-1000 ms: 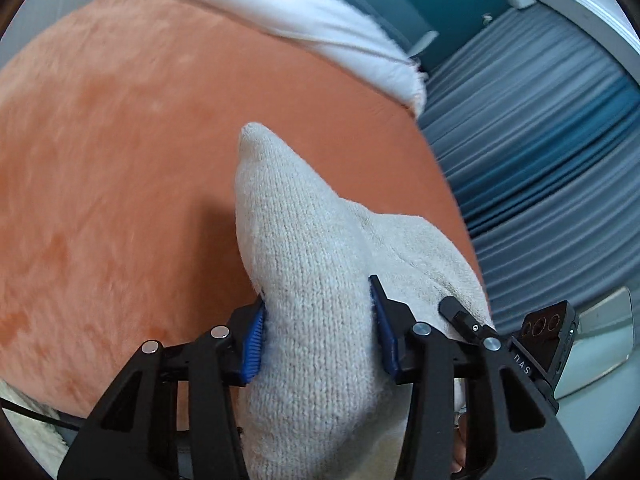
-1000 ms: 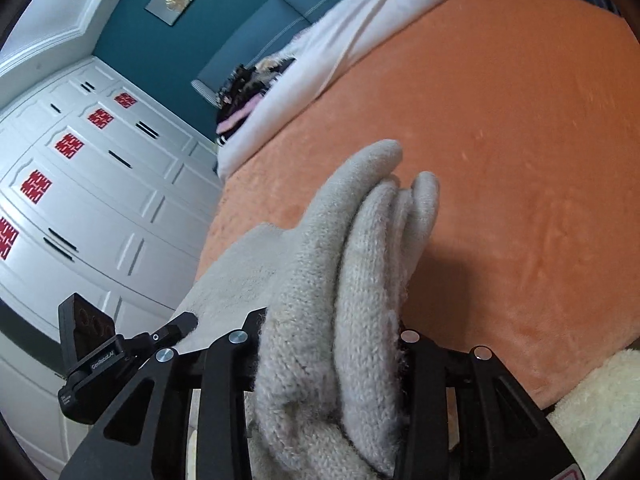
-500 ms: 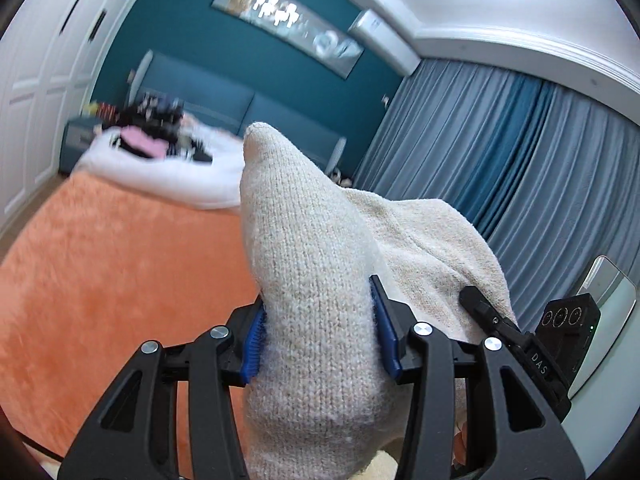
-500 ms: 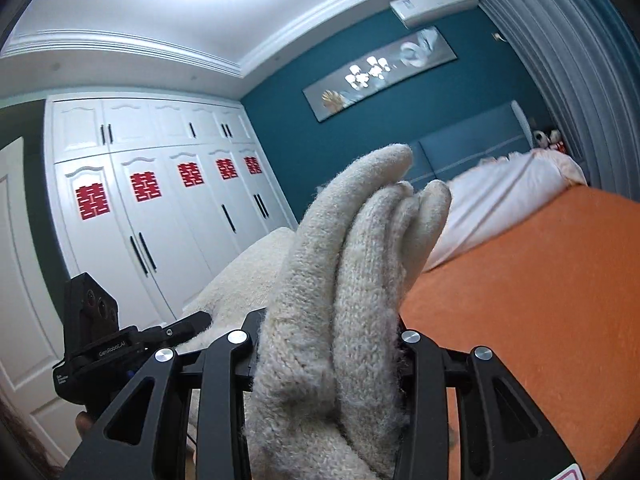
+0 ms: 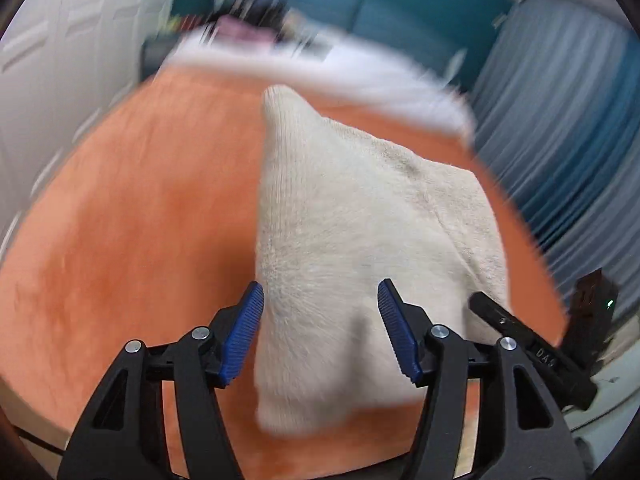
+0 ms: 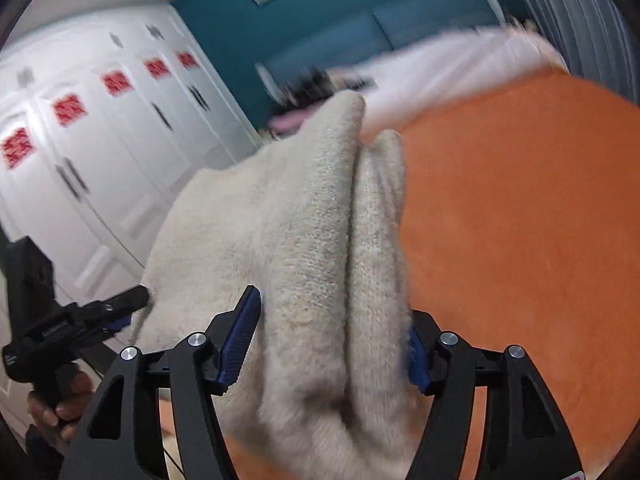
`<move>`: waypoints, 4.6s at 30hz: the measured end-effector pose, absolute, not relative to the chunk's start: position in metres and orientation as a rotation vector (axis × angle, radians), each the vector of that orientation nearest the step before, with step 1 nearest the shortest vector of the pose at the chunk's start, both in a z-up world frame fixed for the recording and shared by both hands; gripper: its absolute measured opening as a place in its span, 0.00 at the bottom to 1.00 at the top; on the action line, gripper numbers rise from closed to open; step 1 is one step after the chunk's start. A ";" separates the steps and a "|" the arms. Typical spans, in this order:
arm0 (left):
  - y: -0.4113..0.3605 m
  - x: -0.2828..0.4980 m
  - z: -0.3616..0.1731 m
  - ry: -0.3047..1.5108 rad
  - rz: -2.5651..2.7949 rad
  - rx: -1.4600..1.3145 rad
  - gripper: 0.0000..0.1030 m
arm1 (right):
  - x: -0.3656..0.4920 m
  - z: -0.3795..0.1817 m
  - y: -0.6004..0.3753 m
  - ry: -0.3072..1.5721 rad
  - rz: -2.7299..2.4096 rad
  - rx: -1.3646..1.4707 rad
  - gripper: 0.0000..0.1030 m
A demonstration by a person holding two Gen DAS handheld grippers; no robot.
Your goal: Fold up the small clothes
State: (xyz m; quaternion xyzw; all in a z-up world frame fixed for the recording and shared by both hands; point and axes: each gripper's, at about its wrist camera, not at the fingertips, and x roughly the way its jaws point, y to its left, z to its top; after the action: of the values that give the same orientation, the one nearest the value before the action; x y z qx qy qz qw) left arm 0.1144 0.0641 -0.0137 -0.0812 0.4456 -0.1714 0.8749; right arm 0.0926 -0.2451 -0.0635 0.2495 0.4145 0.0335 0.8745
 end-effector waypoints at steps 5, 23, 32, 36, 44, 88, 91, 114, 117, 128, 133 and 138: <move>0.065 0.104 -0.105 1.089 -0.202 -0.008 0.53 | 0.060 -0.119 -0.264 0.918 0.023 0.630 0.54; 0.062 0.111 -0.118 1.147 -0.188 -0.038 0.56 | 0.103 -0.114 -0.245 0.961 0.024 0.570 0.64; 0.089 0.096 -0.096 1.089 -0.162 -0.132 0.57 | 0.112 -0.008 -0.216 0.756 0.245 0.490 0.14; 0.106 0.091 -0.090 1.067 -0.135 -0.172 0.60 | 0.108 0.012 -0.218 0.696 0.255 0.427 0.11; 0.107 0.089 -0.109 1.124 -0.128 -0.153 0.61 | 0.096 -0.126 -0.273 0.963 0.077 0.692 0.18; 0.068 0.187 -0.102 1.125 -0.345 -0.488 0.34 | 0.156 -0.059 -0.239 0.868 0.213 0.627 0.31; 0.070 0.169 -0.059 1.007 -0.409 -0.477 0.27 | 0.133 -0.023 -0.242 0.751 0.229 0.563 0.31; 0.041 0.140 -0.107 1.107 -0.188 -0.144 0.45 | 0.094 -0.120 -0.266 1.000 -0.040 0.473 0.54; 0.038 0.135 -0.104 1.093 -0.181 -0.090 0.45 | 0.081 -0.091 -0.262 0.909 -0.077 0.423 0.56; 0.030 0.116 -0.088 1.060 -0.165 -0.020 0.46 | 0.077 -0.079 -0.256 0.919 -0.093 0.369 0.57; 0.019 0.115 -0.091 1.064 -0.157 0.016 0.46 | 0.105 -0.086 -0.245 0.965 -0.073 0.288 0.43; 0.009 0.117 -0.107 1.084 -0.135 0.070 0.48 | 0.111 -0.110 -0.243 1.042 -0.108 0.186 0.46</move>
State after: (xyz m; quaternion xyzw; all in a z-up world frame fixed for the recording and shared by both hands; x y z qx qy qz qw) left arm 0.1175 0.0095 -0.1066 0.0331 0.5155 -0.0640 0.8538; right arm 0.1111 -0.2425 -0.1095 0.0889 0.4969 -0.0514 0.8617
